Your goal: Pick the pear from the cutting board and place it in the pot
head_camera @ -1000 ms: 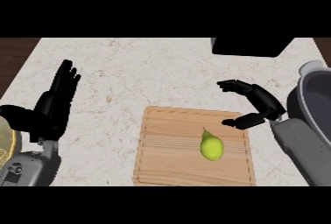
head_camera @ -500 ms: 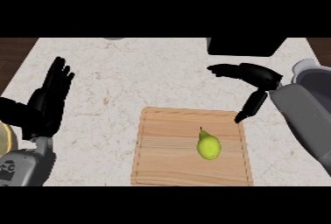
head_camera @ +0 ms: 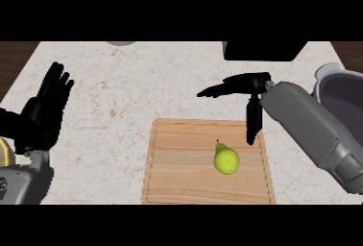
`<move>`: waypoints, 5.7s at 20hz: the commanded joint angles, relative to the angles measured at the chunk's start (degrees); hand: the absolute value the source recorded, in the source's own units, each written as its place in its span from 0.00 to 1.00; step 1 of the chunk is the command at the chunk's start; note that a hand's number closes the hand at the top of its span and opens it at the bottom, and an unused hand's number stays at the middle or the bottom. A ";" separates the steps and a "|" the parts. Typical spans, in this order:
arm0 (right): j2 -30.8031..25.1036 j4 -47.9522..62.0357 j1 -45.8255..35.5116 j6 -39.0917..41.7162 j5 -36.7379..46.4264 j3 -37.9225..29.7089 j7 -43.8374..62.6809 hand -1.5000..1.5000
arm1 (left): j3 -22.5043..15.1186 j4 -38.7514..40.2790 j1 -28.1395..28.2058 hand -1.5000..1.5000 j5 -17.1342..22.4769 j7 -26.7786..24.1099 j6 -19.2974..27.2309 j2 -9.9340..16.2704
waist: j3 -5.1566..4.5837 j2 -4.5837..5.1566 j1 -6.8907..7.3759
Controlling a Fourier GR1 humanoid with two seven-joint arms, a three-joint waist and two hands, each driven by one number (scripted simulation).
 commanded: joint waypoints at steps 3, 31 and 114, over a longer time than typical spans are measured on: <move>5.97 1.15 2.02 1.16 5.85 3.26 3.49 0.00 | -1.56 0.14 1.72 0.50 -2.90 -2.12 1.59 -3.16 | 0.04 0.11 -0.46; 10.80 -6.55 15.39 1.50 27.79 -6.82 6.33 0.00 | 4.61 -5.88 2.81 0.50 -4.97 5.16 -4.24 -4.97 | 0.05 -0.09 -0.87; -12.87 -18.83 44.29 -57.46 25.63 -51.63 -19.69 1.00 | 10.28 -0.37 -3.24 0.50 -5.41 5.38 -9.49 -5.27 | 0.10 0.15 -0.09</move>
